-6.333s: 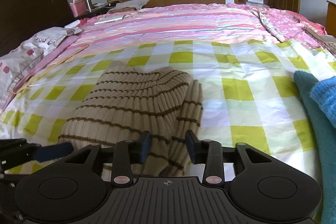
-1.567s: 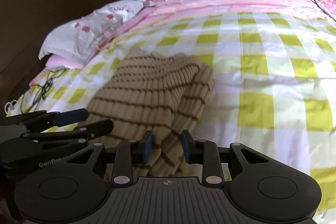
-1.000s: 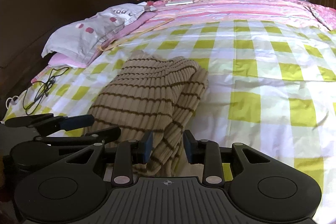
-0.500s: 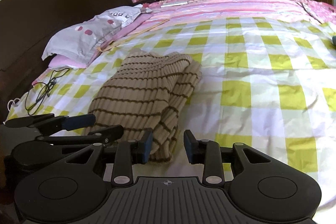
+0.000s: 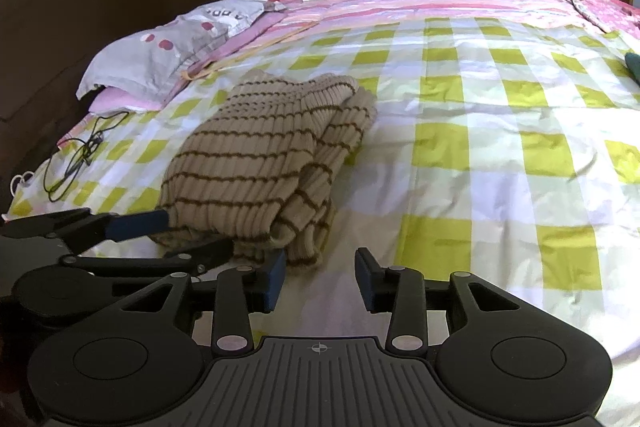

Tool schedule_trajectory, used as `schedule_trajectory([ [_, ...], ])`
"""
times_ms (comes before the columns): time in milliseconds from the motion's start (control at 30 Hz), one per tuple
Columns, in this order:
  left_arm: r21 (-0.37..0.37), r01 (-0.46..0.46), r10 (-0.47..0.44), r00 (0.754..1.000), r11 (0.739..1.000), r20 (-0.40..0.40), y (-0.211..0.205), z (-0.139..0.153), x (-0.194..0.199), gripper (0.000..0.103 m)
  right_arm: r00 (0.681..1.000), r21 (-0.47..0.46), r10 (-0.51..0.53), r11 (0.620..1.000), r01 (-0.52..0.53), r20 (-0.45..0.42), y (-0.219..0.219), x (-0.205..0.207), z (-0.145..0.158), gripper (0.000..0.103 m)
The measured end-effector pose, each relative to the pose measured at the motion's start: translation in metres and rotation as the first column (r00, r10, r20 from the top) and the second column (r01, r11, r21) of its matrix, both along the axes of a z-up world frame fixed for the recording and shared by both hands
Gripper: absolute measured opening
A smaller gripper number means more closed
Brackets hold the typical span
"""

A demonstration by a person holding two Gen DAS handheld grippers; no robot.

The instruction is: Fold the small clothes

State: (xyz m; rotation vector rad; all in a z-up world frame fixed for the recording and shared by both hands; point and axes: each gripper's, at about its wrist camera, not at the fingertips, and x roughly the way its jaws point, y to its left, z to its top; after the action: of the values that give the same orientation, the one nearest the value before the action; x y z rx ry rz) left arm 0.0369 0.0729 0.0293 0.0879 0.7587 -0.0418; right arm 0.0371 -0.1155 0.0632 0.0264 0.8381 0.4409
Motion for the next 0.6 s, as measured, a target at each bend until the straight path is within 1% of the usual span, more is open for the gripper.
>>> schedule_trajectory([
  [100, 0.023, -0.017, 0.017, 1.0, 1.0, 0.004, -0.001, -0.002, -0.003, 0.084, 1.0, -0.004, -0.01, 1.0, 0.01, -0.013, -0.003, -0.002, -0.005, 0.038],
  [200, 0.07, -0.034, 0.034, 0.999, 0.997, 0.002, -0.005, -0.005, -0.005, 0.092, 1.0, -0.005, -0.018, 1.0, 0.018, -0.024, -0.005, -0.004, -0.01, 0.038],
  [267, 0.086, -0.042, 0.043, 0.999, 0.995, -0.002, -0.006, -0.007, -0.005, 0.094, 0.999, -0.008, -0.02, 1.0, 0.02, -0.027, -0.006, -0.005, -0.012, 0.038],
  [433, 0.065, -0.054, 0.054, 0.999, 0.996, -0.005, -0.003, -0.008, -0.006, 0.094, 0.999, -0.007, -0.027, 1.0, 0.026, -0.035, -0.008, -0.007, -0.015, 0.038],
  [600, 0.004, -0.082, 0.082, 0.996, 0.997, -0.031, 0.002, -0.01, -0.003, 0.094, 0.999, -0.006, -0.031, 0.999, 0.031, -0.036, -0.008, -0.01, -0.017, 0.038],
])
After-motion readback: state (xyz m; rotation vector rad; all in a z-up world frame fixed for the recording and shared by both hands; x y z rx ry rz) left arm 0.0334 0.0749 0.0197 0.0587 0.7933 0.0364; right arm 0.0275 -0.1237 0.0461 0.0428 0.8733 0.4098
